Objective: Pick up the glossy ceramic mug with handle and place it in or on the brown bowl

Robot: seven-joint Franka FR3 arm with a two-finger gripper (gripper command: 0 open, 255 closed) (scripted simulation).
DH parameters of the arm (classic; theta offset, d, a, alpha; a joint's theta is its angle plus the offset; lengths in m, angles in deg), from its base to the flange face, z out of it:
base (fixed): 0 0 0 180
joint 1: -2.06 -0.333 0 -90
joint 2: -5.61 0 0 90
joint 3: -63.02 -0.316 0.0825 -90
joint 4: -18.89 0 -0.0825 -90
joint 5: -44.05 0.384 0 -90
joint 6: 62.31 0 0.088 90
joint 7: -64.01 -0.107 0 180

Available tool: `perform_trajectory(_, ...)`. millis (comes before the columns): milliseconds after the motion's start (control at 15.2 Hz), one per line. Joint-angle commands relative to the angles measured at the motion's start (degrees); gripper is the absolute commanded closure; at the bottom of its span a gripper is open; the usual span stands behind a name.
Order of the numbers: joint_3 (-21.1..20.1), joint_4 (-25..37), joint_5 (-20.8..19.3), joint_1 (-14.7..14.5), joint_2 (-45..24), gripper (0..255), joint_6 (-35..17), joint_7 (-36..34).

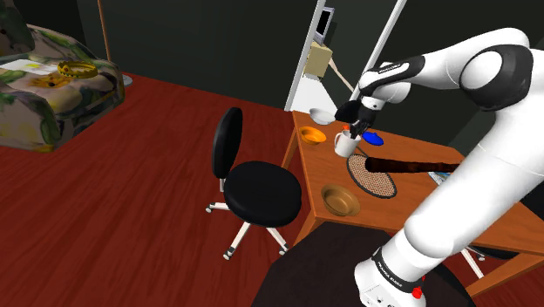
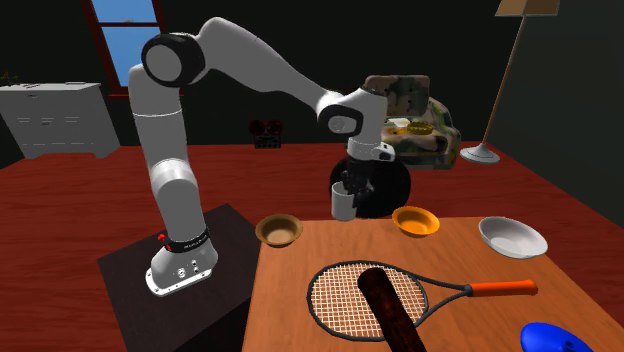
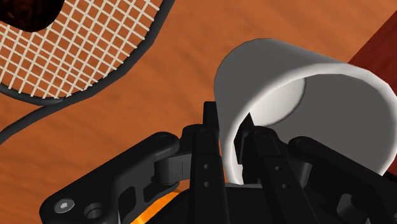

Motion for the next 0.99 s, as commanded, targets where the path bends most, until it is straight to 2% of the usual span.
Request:
perform_trajectory(0, -0.37, -5.25, -2.87, -0.85, 5.26, 255, -0.72, -2.78)
perform_trajectory(462, -4.54, -20.83, -10.44, -0.46, 22.44, 255, -0.34, -12.04)
perform_trajectory(924, -10.74, -33.92, -12.95, 1.34, 39.92, 255, 4.25, -19.41)
